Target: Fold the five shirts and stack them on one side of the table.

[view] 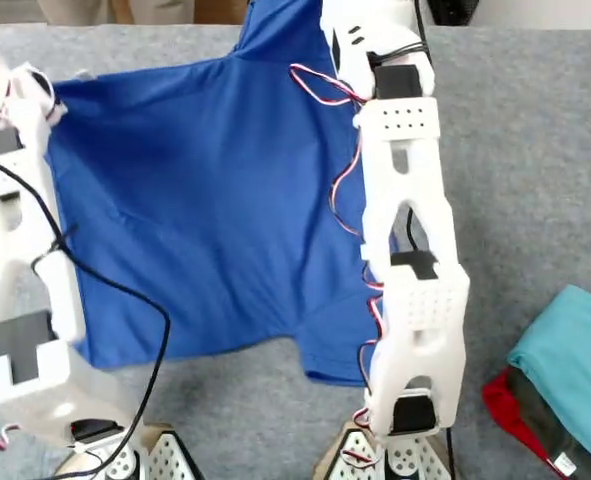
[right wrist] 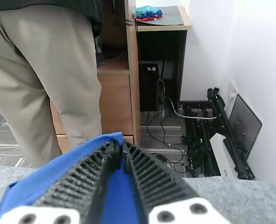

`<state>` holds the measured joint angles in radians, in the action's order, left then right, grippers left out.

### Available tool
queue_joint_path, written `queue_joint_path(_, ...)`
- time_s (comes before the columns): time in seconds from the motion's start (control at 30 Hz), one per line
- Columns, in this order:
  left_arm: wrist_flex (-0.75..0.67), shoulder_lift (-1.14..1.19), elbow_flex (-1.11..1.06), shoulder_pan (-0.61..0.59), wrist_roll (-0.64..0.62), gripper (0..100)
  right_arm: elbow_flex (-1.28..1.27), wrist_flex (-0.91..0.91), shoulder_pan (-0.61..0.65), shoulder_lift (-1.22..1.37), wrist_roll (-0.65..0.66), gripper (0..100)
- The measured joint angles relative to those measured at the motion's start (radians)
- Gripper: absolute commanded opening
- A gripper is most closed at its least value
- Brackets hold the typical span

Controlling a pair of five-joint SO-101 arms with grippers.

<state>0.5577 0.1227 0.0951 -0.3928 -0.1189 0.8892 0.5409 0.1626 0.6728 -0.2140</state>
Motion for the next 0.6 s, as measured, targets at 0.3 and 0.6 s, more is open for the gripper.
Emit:
queue_joint_path(0.3,0.215,0.193,0.310,0.028,0.003,2,0.230,0.242,0.000,0.028,0.028,0.5)
queue_joint_path(0.6,0.555,0.269,0.463,0.023,0.068,2,0.528,0.741,0.000,0.029,0.157,0.4)
